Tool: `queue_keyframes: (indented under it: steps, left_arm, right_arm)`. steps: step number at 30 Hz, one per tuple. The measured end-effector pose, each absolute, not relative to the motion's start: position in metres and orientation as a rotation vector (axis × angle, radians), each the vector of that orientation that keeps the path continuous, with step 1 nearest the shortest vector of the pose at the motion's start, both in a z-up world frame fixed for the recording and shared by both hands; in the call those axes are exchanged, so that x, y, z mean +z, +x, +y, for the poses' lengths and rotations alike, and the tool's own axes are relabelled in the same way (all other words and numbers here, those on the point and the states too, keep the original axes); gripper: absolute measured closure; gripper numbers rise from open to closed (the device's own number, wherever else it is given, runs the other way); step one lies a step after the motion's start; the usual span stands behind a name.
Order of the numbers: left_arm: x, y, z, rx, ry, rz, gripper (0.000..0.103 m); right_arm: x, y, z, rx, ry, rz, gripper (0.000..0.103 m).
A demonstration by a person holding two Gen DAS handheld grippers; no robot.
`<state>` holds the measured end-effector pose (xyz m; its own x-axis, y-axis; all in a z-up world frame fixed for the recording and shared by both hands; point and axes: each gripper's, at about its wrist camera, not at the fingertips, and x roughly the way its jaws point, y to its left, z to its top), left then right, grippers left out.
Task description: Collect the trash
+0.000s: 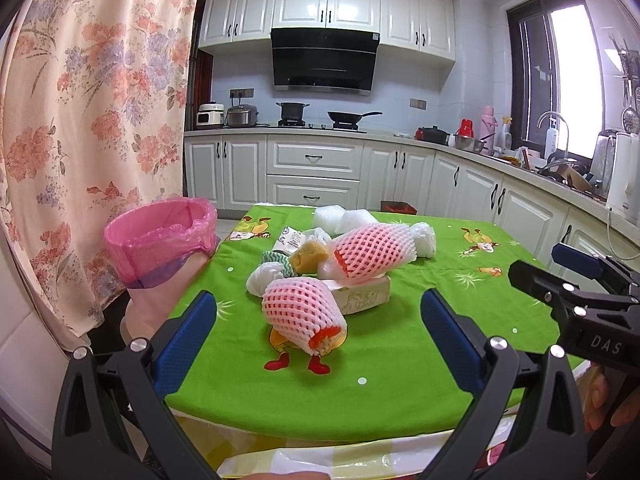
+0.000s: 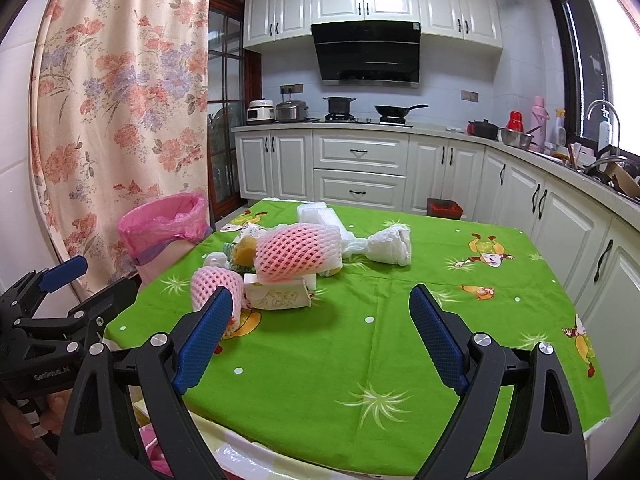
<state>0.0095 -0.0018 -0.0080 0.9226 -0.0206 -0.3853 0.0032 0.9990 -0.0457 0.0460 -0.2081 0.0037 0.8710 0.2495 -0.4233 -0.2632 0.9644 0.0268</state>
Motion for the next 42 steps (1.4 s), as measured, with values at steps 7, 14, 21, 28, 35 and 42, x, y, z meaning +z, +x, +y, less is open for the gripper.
queue_keyframes:
  steps: [7, 14, 21, 28, 35, 42]
  left_arm:
    - [-0.014, 0.016, 0.001, -0.005, -0.043, 0.420, 0.004]
    - [-0.020, 0.022, 0.006, -0.008, -0.038, 0.429, 0.004]
    - [-0.024, 0.026, 0.019, 0.023, -0.057, 0.398, 0.004]
    - [-0.044, 0.061, 0.038, 0.050, -0.106, 0.506, 0.004]
    - [-0.067, 0.106, 0.036, 0.072, -0.118, 0.580, 0.005]
    - [-0.087, 0.146, 0.031, 0.073, -0.125, 0.636, 0.005]
  right_arm:
    - [-0.009, 0.057, -0.210, 0.267, -0.001, 0.463, 0.019]
    - [-0.013, 0.065, -0.208, 0.252, -0.013, 0.432, 0.019]
    - [-0.012, 0.079, -0.207, 0.263, -0.001, 0.403, 0.019]
    - [-0.033, 0.110, -0.204, 0.264, 0.002, 0.481, 0.019]
    - [-0.054, 0.151, -0.207, 0.264, 0.046, 0.571, 0.019]
    - [-0.056, 0.196, -0.193, 0.326, 0.081, 0.622, 0.019]
